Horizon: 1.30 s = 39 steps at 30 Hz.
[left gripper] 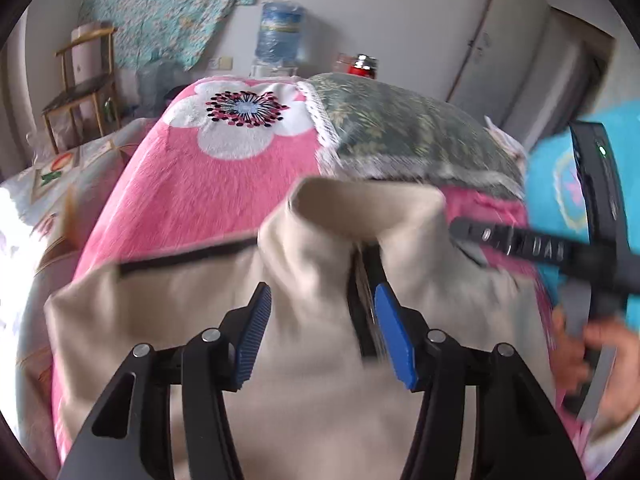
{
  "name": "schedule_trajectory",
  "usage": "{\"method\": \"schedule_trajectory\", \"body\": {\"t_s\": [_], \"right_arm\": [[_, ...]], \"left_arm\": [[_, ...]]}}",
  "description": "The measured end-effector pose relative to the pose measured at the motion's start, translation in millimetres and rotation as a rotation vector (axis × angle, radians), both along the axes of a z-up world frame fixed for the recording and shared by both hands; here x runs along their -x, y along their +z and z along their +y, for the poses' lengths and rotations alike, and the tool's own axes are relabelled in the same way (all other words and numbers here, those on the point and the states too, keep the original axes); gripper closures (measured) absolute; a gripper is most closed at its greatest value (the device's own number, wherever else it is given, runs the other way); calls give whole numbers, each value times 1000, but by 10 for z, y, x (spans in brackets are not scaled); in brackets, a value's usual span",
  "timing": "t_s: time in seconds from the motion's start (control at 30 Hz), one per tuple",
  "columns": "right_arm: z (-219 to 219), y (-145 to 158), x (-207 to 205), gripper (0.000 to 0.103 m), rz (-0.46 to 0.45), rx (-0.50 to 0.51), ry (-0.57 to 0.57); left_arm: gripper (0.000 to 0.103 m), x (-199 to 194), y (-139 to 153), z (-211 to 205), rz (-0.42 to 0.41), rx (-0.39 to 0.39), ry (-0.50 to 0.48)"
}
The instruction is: Fold large clothes
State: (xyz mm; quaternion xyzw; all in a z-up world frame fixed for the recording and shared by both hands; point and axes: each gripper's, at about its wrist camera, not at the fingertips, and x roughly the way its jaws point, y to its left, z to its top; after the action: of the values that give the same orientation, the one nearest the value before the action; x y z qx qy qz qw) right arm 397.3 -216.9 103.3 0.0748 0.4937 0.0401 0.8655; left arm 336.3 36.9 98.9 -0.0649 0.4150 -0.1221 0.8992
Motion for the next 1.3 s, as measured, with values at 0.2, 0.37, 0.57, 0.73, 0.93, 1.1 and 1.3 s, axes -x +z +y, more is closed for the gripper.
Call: {"method": "schedule_trajectory", "body": {"t_s": [0.2,0.37,0.57,0.73,0.93,1.1,1.3], "right_arm": [[146,-389,-384,56,98,24,1],[160,-193,51,92,-89,104,-2],[434,310,1303,91,-416,304,127],[365,315,2180,88,-403,229,126],[326,-188,2528,76,-194,217,83],[243,-102,2855,41,-158,208,27],[373,578,3383,40,-420,299,2]], "left_arm": [[50,-576,-73,-136,4,-64,68],[99,-589,-188,-219,3,-319,113],[99,558,147,-53,-273,-393,78],[99,1573,49,149,-217,-263,61],[99,2050,-424,120,-49,-160,95],[99,1985,-515,81,-17,-165,107],[99,2115,-456,123,-27,-132,125]]}}
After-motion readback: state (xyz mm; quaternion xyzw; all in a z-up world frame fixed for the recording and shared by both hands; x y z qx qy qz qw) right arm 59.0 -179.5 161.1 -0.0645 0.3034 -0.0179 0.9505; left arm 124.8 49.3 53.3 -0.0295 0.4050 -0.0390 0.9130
